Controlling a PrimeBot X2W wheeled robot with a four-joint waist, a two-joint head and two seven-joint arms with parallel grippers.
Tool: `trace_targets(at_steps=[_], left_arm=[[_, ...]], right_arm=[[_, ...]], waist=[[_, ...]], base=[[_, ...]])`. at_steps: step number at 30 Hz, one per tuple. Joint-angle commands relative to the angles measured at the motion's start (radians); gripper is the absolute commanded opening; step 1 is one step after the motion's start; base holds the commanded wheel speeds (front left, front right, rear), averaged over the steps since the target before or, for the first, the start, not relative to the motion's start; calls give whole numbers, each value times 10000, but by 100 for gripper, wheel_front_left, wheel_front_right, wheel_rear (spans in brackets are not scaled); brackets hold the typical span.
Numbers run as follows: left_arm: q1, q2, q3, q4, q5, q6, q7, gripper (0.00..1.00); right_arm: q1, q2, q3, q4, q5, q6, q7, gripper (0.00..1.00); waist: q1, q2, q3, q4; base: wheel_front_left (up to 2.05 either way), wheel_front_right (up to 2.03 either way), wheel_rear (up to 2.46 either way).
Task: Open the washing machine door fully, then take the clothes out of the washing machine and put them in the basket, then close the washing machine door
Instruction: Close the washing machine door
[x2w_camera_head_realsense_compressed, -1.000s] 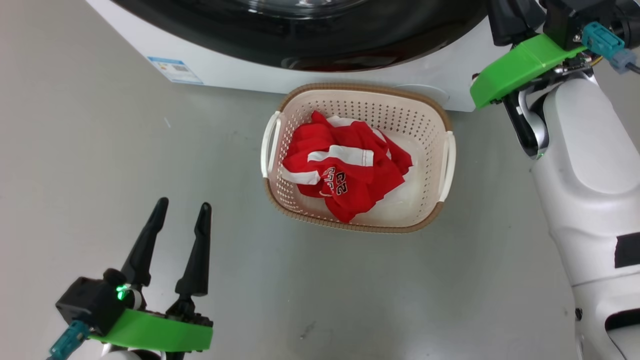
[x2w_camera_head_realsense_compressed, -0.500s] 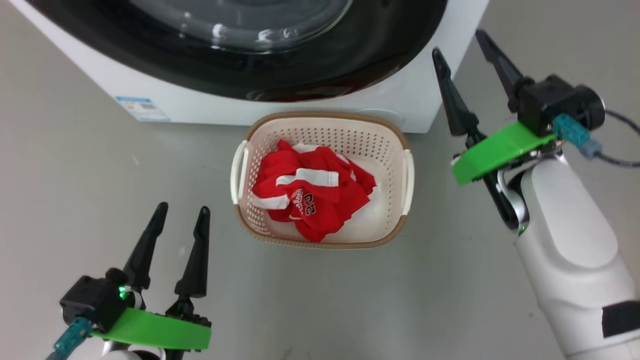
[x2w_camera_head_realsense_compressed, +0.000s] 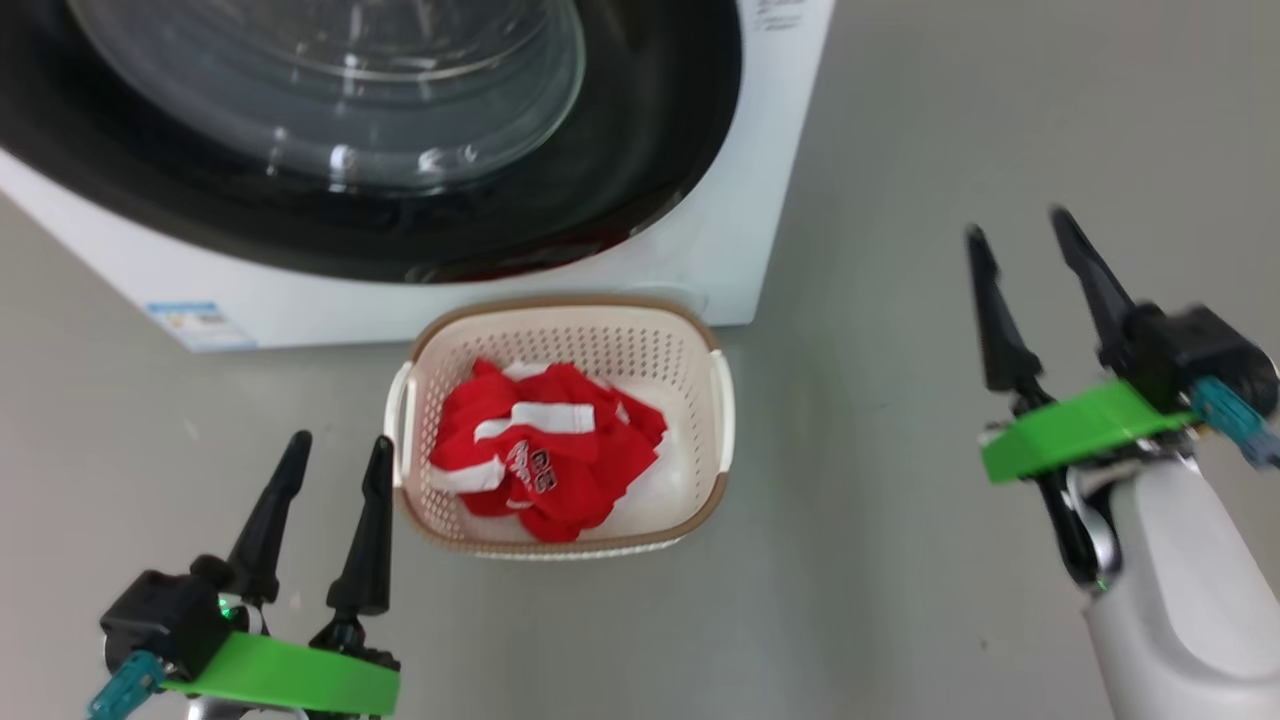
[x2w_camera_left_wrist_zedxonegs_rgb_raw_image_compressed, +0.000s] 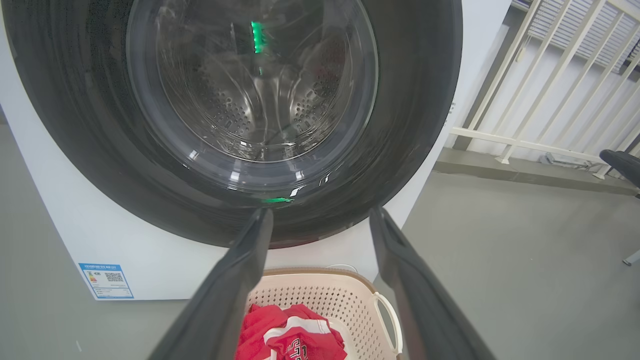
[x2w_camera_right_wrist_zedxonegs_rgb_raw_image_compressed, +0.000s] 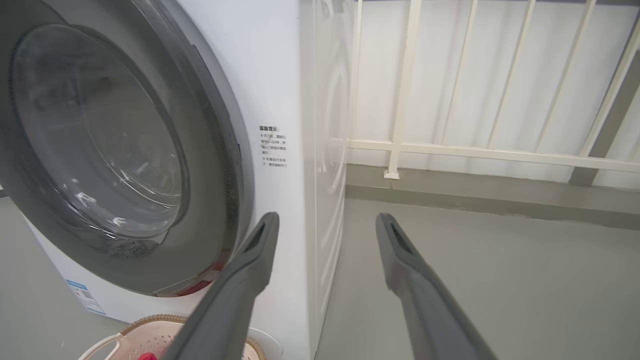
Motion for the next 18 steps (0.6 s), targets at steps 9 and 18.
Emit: trace_targets(at_steps=[9, 18], left_arm=[[346, 208, 656, -231, 266, 76, -91, 100], [1083, 104, 1144, -638, 569, 224, -91, 100]], right_arm=[[1349, 72, -667, -567, -79, -34, -53, 100], [2688, 72, -315, -1679, 435, -34, -53, 100]], waist=[[0, 0, -1121, -841], [0, 0, -1990, -1107]], base=[[0, 0, 0], [0, 0, 0]])
